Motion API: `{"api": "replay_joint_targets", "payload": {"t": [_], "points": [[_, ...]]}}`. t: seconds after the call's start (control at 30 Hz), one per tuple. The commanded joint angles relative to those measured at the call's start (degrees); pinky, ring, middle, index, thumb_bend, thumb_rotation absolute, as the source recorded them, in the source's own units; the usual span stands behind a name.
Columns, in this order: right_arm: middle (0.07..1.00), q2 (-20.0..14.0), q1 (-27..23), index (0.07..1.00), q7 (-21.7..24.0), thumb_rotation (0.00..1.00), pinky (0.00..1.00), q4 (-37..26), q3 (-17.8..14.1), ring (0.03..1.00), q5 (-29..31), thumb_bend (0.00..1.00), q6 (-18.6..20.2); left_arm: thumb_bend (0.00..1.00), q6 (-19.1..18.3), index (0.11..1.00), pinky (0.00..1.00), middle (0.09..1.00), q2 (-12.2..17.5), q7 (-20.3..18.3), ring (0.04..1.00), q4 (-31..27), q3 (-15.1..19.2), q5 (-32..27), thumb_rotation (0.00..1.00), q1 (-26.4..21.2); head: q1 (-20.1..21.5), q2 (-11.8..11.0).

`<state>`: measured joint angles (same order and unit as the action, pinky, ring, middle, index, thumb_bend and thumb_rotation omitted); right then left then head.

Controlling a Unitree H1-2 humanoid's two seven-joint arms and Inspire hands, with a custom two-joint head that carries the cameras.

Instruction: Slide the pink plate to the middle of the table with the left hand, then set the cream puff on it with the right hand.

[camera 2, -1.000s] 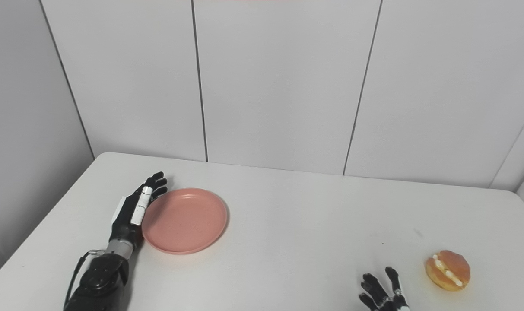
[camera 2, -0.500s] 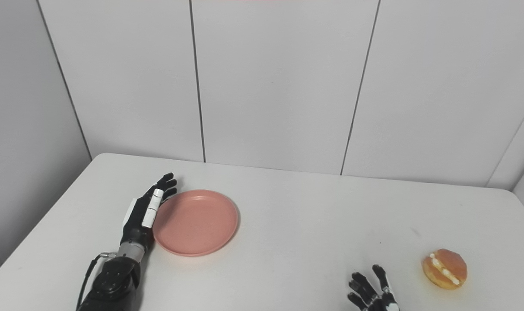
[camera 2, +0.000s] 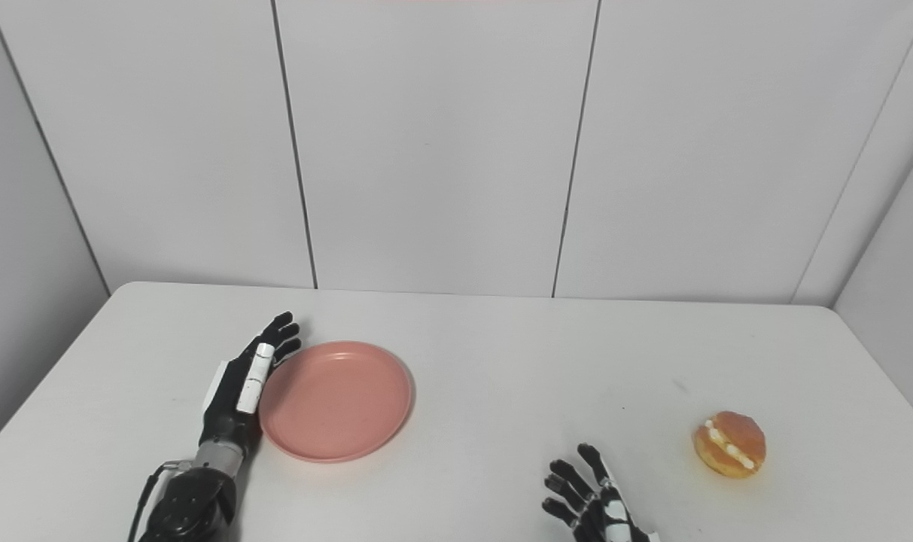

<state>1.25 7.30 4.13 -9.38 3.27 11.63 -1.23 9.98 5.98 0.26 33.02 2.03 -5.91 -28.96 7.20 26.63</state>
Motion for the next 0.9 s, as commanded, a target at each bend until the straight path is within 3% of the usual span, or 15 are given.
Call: {"api": "replay_joint_targets", "payload": {"t": [0.0, 0.63, 0.87], "points": [[0.812, 1.2, 1.7, 0.908, -0.6, 0.96, 0.77, 1.2, 1.1, 0.805, -0.6, 0.76, 6.0, 0.79, -2.3, 0.833, 0.83, 0.879, -4.5, -2.4, 0.868, 1.9, -2.8, 0.5, 0.91, 2.7, 0.8, 0.4], [0.811, 3.6, 2.4, 0.9, -1.6, 0.9, 0.76, 1.3, 2.5, 0.807, -2.5, 0.82, 5.9, 0.77, -1.6, 0.885, 0.84, 0.94, -8.5, -1.7, 0.874, 0.3, -3.6, 2.4, 0.91, 3.5, 7.1, 0.6], [0.809, 5.1, 2.8, 0.9, -2.6, 0.9, 0.77, 0.2, 3.6, 0.806, -4.3, 0.84, 6.7, 0.72, -7.3, 0.89, 0.83, 0.939, -9.4, -0.5, 0.875, -7.2, -4.1, 3.6, 0.93, 4.6, 11.8, 3.2]]}}
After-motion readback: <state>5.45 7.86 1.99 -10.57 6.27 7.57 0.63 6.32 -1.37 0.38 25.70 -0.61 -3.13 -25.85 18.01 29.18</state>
